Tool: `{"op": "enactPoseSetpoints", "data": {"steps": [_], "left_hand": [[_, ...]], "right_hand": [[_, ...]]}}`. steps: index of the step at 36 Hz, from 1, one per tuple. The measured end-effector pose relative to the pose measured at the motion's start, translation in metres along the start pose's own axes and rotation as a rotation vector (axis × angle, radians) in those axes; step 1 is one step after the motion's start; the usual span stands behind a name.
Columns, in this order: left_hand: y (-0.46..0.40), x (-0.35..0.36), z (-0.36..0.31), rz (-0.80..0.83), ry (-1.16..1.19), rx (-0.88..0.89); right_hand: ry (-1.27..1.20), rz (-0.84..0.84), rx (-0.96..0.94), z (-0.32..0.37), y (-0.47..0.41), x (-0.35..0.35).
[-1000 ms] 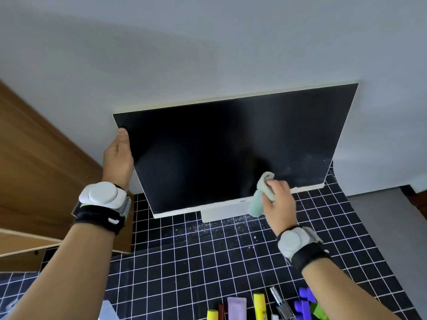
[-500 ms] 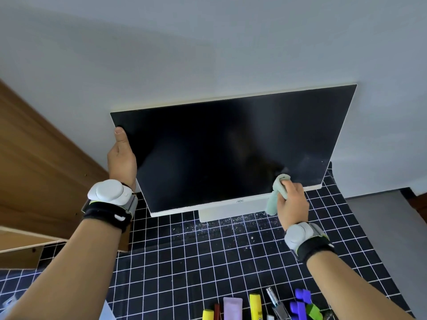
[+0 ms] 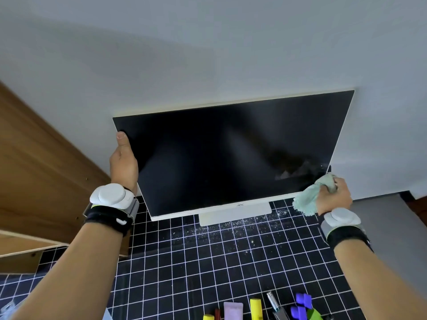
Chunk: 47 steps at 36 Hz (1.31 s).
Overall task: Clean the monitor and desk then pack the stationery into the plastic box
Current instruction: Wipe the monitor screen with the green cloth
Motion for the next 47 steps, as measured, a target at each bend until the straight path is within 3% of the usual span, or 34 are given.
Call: {"op": "enactPoseSetpoints", "data": {"steps": [5, 12, 22, 41, 47], "left_hand": [[0.004, -0.001, -0.005, -0.002, -0.004, 0.022], [0.002, 0.002, -0.001, 0.033, -0.004, -0.004], [0.000, 0.001, -0.001, 0.017, -0.100, 0.034], [0.001, 0.000, -0.003, 0.023, -0.087, 0.066], [0.001, -0.002, -0.002, 0.034, -0.079, 0.040]], "right_hand": [[-0.006, 0.000, -0.230, 0.032, 0.036, 0.005], [0.059, 0.313, -0.658, 0.076, 0.097, 0.055], [0.081, 0.221, -0.541, 0.065, 0.077, 0.061], [0.122, 0.018, -0.190, 0.013, -0.011, 0.009], [0.079, -0.008, -0.184, 0.019, -0.009, -0.005]]}}
Point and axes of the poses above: each hand's wrist, its own y-axis away from the middle knuckle, its own x-axis out of the palm, z = x × y, the point moved 6 cm from there along -y, towards the middle knuckle, and after that the axes turned 2 degrees about x, right-handed, at the moved point
